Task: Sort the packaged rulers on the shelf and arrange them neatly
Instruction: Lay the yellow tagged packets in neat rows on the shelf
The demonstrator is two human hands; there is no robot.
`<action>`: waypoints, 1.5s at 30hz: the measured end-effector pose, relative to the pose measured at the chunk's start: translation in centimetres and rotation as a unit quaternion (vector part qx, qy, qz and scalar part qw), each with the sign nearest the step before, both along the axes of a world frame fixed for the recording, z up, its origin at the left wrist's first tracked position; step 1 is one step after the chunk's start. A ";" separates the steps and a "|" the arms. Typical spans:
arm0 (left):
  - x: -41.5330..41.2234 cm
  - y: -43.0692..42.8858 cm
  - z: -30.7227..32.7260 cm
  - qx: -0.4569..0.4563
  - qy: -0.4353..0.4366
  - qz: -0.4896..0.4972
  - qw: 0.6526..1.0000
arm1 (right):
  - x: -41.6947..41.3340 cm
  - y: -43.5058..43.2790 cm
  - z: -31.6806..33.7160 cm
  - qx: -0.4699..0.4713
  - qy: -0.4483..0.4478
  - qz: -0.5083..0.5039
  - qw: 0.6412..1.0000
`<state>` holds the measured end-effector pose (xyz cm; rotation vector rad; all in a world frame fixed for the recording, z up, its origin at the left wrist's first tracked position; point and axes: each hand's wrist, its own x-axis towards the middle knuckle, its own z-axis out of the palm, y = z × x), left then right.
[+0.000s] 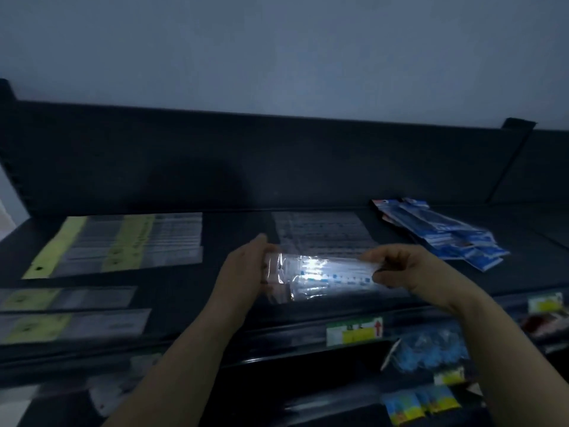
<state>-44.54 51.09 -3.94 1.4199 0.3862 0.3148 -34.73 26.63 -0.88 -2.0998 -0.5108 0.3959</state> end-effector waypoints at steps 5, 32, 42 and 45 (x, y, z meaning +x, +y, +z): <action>1.9 -4.0 -1.7 0.209 -0.003 0.012 0.978 | 2.7 -3.1 -0.8 -0.038 0.007 0.017 0.999; 2.0 -5.5 -2.0 0.379 0.097 0.009 0.920 | 3.2 -4.3 -2.8 -0.077 0.019 0.003 0.997; 4.8 -4.0 -1.6 0.348 0.117 0.027 0.930 | 4.9 -3.2 -2.7 -0.042 0.010 -0.064 0.997; 6.3 -3.9 -2.4 0.365 0.117 -0.017 0.924 | 4.9 -2.1 -2.7 -0.065 -0.015 -0.045 0.997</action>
